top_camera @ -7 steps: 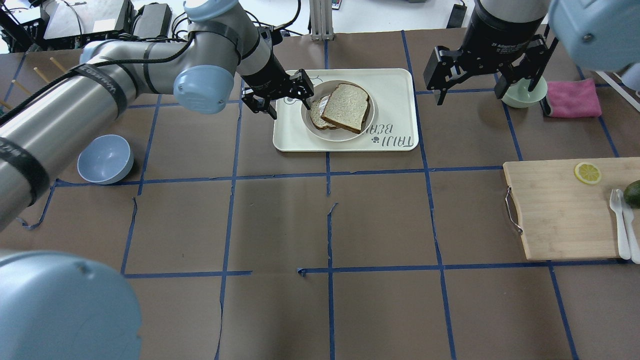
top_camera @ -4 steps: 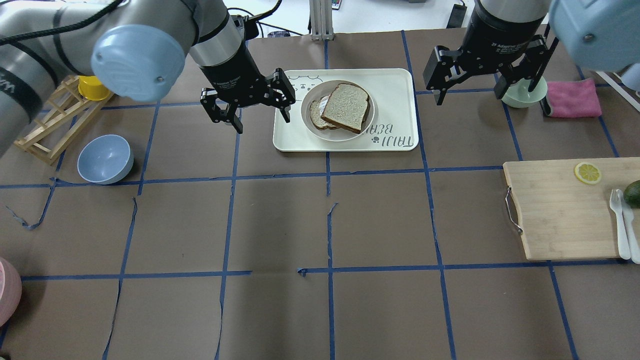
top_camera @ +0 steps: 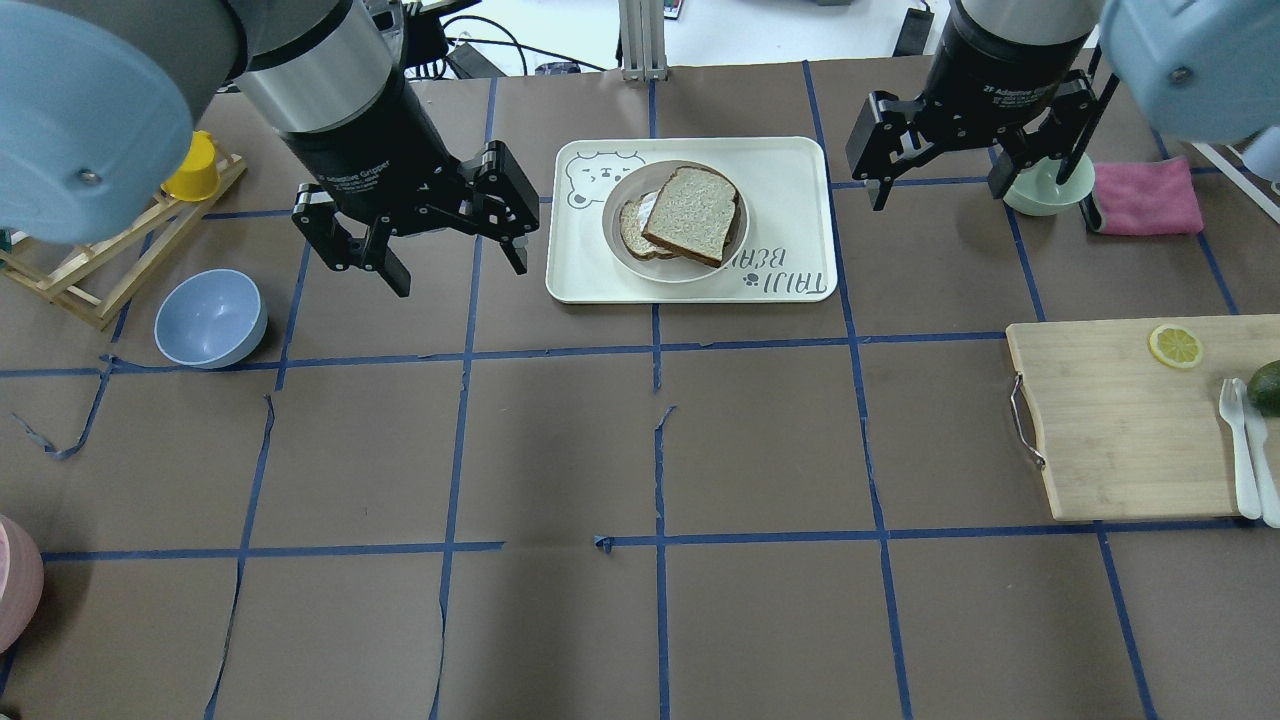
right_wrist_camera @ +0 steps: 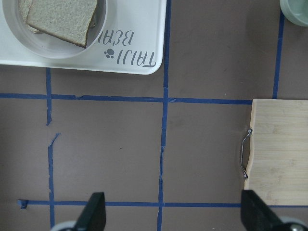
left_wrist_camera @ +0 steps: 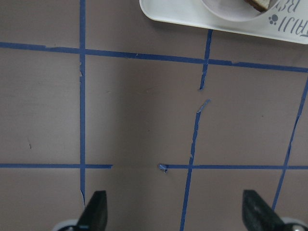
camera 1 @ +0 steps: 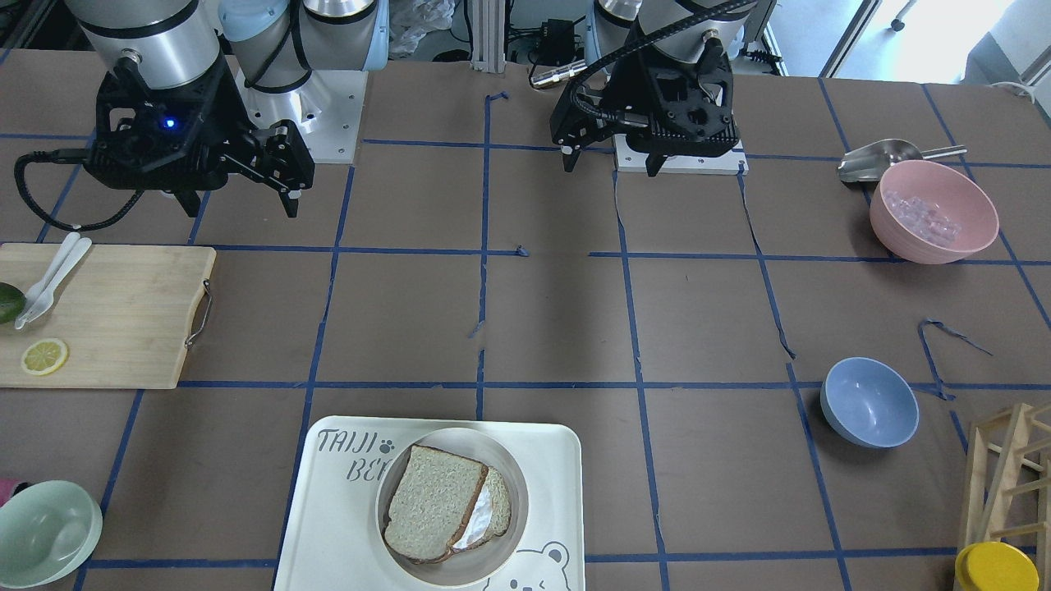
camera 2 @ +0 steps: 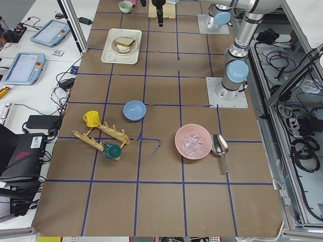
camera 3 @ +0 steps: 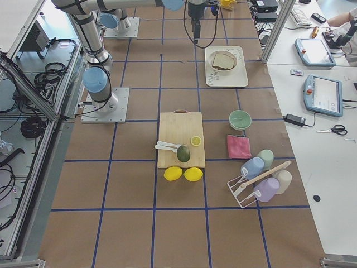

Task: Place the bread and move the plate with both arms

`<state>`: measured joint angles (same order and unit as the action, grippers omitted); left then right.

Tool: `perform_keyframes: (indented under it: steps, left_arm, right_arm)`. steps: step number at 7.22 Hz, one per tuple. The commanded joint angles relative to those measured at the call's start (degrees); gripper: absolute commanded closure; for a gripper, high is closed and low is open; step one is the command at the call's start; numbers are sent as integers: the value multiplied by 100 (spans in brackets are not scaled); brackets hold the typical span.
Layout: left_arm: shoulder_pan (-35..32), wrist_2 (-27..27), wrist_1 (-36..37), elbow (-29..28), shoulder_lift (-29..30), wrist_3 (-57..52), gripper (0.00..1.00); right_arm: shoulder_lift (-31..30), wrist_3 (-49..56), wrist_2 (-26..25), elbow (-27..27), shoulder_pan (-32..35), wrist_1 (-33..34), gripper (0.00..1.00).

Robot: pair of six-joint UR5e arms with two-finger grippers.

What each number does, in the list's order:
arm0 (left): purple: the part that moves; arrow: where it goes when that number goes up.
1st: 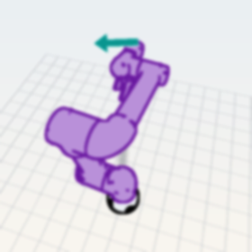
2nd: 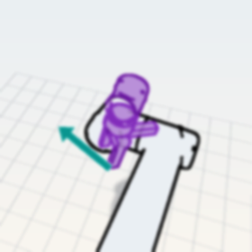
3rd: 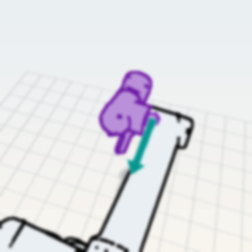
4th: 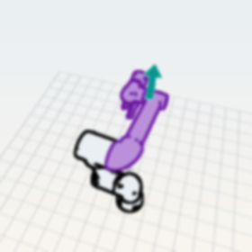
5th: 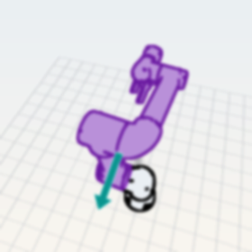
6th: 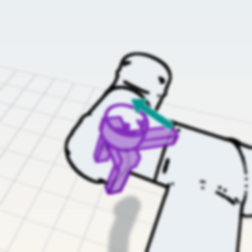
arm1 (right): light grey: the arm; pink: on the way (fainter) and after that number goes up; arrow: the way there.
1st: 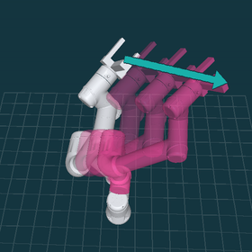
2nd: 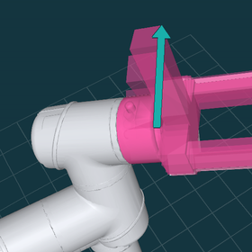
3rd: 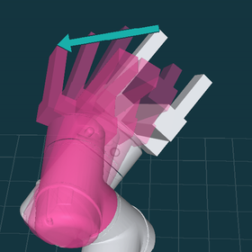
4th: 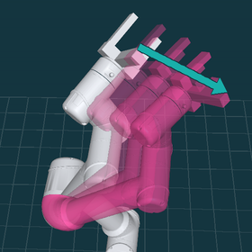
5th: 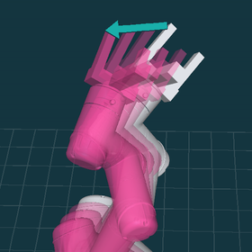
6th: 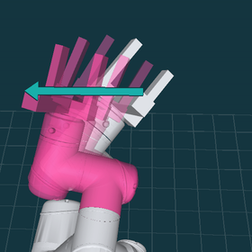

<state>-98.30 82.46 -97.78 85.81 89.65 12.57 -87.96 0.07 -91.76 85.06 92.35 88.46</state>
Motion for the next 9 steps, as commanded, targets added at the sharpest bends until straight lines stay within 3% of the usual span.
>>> perform_keyframes:
  steps: [1,4,9]
  left_arm:
    - [47,428,21,41,-167,-113,0]
    - [714,464,461,41,-168,-1059,0]
    - [698,499,479,33,-194,-1222,0]
  right_arm:
    - [-2,2,-26,2,-6,4,0]
    - [-10,11,-9,-24,-6,31,0]
    - [-2,11,-17,-7,-6,119,0]
